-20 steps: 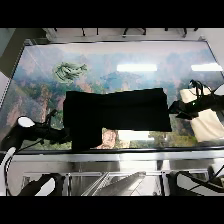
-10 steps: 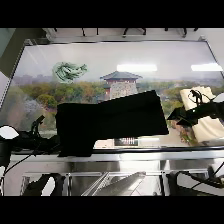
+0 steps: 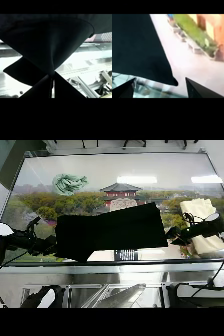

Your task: Fold the shirts.

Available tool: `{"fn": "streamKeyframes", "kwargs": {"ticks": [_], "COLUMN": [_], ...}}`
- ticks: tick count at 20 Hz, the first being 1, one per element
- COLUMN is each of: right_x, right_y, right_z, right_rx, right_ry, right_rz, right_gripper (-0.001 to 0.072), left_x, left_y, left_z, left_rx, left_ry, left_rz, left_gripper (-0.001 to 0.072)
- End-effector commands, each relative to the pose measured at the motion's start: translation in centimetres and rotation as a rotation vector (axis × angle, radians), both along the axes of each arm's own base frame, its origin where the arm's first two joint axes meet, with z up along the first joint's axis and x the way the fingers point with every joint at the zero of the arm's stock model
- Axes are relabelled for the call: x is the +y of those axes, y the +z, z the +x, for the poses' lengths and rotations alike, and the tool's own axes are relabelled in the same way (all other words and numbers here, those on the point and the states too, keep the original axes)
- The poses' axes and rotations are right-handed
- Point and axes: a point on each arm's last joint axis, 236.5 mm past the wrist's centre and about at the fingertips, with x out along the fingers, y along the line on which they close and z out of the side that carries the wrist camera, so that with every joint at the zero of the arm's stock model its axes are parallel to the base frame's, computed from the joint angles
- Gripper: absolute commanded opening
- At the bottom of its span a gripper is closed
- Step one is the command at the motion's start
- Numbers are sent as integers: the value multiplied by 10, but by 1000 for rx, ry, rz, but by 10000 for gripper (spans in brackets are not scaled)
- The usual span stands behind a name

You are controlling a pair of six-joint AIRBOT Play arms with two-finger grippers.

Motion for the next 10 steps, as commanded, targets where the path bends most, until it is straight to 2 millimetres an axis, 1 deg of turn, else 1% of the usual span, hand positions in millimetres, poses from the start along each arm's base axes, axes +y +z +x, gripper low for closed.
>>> {"fn": "streamKeyframes", "kwargs": {"ticks": [1, 2, 3, 4, 5, 7, 9, 10], "right_x": [14, 17, 19, 23, 27, 32, 22, 12], "right_y": [-12, -15, -17, -18, -16, -1, 24, 40], "right_z": [4, 8, 13, 14, 12, 4, -6, -19], "right_rx": [-34, -48, -60, -67, -65, -72, -112, -110], "right_ry": [-35, -41, -40, -28, -9, 36, 80, 93], "right_rz": [38, 29, 11, 9, 16, 19, -57, -130], "right_gripper": [700, 652, 435, 145, 31, 29, 29, 29], "left_x": [0, 0, 1, 1, 1, 12, 24, 24], "left_y": [-4, -4, -4, -3, -1, 2, 7, 13], "left_z": [1, 0, 1, 1, 1, -5, -14, -18], "left_rx": [6, 5, -1, -13, -25, -43, -55, -72], "left_ry": [-8, -11, -15, -21, -22, -37, -40, -34], "left_rz": [-3, -4, -3, 0, 5, 67, 140, 153], "left_gripper": [14, 14, 14, 14, 14, 14, 14, 14]}}
